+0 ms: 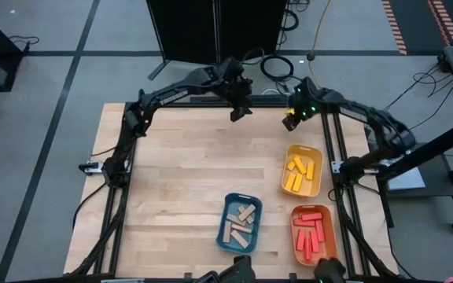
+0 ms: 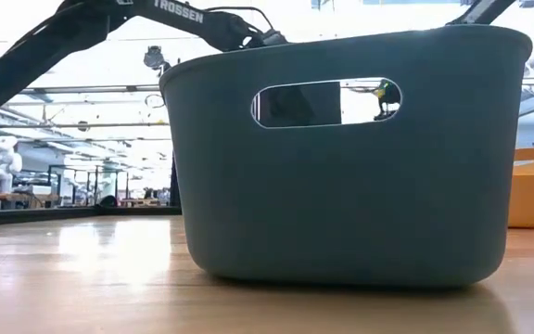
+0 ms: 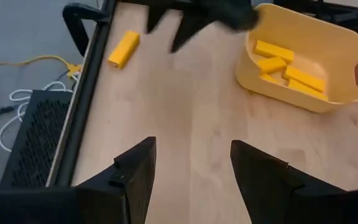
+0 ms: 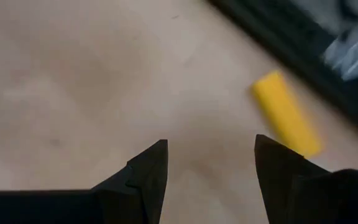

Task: Sort blocks
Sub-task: Put the yellow block into the yellow bin

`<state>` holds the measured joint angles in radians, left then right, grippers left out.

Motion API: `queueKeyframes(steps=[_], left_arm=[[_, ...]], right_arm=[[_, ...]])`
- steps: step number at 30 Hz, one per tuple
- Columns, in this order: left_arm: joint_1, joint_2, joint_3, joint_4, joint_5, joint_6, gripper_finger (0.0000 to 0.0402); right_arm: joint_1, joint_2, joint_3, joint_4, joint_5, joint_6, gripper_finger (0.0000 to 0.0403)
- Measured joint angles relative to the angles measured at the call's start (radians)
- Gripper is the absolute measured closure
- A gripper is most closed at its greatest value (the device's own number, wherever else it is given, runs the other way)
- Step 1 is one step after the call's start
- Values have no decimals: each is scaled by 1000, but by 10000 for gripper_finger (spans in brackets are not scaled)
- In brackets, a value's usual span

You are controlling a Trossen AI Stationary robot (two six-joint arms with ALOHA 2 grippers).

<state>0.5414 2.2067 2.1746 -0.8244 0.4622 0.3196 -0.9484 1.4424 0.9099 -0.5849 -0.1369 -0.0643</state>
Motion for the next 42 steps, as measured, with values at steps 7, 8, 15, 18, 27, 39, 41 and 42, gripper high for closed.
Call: queueKeyframes(steps=[7, 8, 15, 18, 27, 39, 41, 42], left_arm=[[-1, -16, -1, -1, 10, 0, 197], [-1, -15, -2, -2, 10, 0, 197], [-1, -15, -2, -4, 10, 10, 197], [-1, -15, -2, -4, 10, 25, 197], [-1, -15, -2, 7, 10, 27, 197], [-1, -15, -2, 34, 10, 36, 197], [-1, -15, -2, 34, 10, 36, 197], [-1, -15, -2, 34, 10, 36, 197]], right_arm=[[-43, 255, 188, -119, 116, -223, 236], [-49, 284, 212, -131, 122, -240, 236], [-83, 396, 328, -210, 187, -328, 236], [-107, 407, 342, -222, 188, -344, 236], [-126, 417, 344, -279, 201, -413, 236], [-90, 412, 425, -382, 237, -363, 236], [-85, 395, 475, -480, 224, -300, 236], [-79, 380, 490, -530, 192, -263, 236]])
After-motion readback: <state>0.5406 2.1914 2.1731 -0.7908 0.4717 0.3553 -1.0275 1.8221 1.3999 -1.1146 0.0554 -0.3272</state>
